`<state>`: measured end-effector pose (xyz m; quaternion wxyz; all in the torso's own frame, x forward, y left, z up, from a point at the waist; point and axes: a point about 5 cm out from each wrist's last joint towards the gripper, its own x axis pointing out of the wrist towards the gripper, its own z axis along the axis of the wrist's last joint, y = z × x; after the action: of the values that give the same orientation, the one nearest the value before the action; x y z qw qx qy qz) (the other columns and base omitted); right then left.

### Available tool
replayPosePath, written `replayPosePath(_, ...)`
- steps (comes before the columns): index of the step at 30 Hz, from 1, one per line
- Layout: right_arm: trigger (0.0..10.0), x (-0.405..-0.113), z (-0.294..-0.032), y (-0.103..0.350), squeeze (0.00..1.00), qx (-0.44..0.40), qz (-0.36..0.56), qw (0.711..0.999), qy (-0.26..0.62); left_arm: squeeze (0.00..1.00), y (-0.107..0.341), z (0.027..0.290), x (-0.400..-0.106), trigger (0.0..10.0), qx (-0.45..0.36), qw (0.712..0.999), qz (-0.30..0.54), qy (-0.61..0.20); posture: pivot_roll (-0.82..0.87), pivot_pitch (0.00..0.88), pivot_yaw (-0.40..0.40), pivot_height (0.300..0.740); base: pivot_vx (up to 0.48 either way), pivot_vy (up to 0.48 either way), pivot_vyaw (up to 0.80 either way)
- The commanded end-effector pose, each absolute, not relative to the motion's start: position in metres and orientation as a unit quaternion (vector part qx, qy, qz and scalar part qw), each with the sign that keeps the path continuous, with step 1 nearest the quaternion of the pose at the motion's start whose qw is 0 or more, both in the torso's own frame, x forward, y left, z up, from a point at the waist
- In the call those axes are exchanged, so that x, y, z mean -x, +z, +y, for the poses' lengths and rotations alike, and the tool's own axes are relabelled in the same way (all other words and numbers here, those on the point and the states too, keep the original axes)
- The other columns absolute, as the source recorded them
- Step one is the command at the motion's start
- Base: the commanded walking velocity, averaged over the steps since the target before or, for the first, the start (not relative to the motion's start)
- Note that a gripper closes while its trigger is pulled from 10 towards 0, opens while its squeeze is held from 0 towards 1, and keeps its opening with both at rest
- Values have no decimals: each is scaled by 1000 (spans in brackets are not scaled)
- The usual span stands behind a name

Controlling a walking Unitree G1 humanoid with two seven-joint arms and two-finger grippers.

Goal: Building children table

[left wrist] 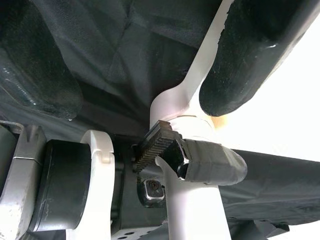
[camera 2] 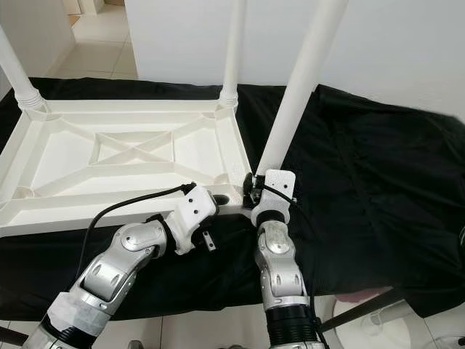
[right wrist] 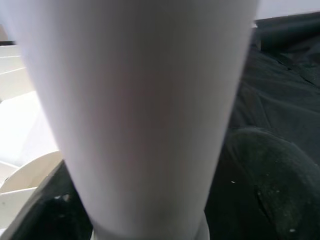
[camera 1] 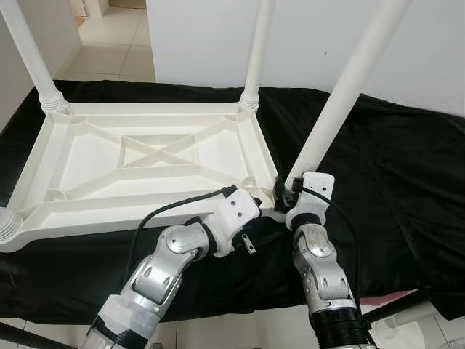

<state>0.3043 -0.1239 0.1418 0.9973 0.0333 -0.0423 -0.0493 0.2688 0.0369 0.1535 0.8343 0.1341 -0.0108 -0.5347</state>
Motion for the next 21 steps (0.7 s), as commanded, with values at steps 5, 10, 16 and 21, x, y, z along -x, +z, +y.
replayPosePath(5,10000,-304,-133,138,1000,-21,-30,999,-1,0,152,34,-267,10000,-126,841,-13,-526,-43,55,-94,740,0,0,0)
replayPosePath(10,10000,-305,-147,141,0,-12,-34,997,74,0,151,35,-267,10000,-127,842,-11,-524,-45,61,-101,740,0,0,0)
replayPosePath(16,10000,-311,-161,148,0,31,-49,987,147,0,150,35,-266,10000,-128,842,-9,-523,-44,64,-102,740,0,0,0)
replayPosePath(21,10000,-319,-166,149,0,64,-44,971,226,0,148,37,-263,10000,-132,839,-6,-528,-42,65,-96,740,0,0,0)
